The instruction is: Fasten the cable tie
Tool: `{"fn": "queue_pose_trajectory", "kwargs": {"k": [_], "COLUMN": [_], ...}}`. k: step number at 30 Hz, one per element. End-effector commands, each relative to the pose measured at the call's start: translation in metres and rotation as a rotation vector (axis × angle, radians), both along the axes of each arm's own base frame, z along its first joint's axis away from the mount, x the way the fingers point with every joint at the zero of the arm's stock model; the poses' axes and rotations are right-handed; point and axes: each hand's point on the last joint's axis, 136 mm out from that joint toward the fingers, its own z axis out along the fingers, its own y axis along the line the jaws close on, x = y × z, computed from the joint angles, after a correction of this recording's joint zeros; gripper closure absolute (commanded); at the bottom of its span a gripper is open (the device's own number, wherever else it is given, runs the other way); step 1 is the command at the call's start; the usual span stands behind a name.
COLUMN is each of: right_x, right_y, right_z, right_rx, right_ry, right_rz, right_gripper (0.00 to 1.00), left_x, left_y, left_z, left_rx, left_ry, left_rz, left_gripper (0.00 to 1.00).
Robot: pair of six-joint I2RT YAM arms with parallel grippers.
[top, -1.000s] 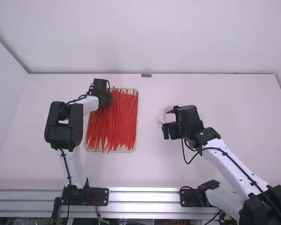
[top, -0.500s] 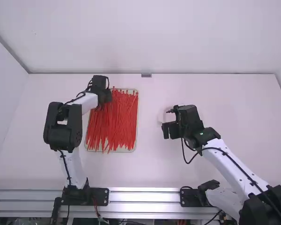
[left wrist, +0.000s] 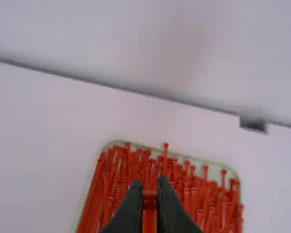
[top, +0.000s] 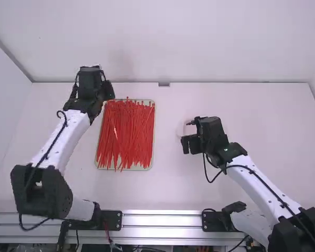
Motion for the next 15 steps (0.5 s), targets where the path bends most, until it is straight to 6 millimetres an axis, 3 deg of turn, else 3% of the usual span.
{"fn": "queue_pose_trajectory", "kwargs": {"k": [1,7,15], "right_x": [0.006,0.004,-0.008], "right_y": [0.01,0.035,0.067], "right_z": [0.019,0.034,0.056], "right_rx": [0.049,0.152,0.31], "right_ry": [-0.044,-0.075,-0.093], "right_rz": [0.025,0.142,0.308], "right_gripper": [0.01,0.01,0.01], "left_x": [-0.024,-0.064,-0.097], "left_y": [-0.003,-0.021,-0.047], "left_z": [0.011,0.025,0.013], "left_rx": [0.008,-0.058,-0.166], "left_ry": [-0.033,-0.144,-0.198], "left_rz": [-0.017,-0.123,-0.231], "left_gripper": [0.98,0.98,0.98]}}
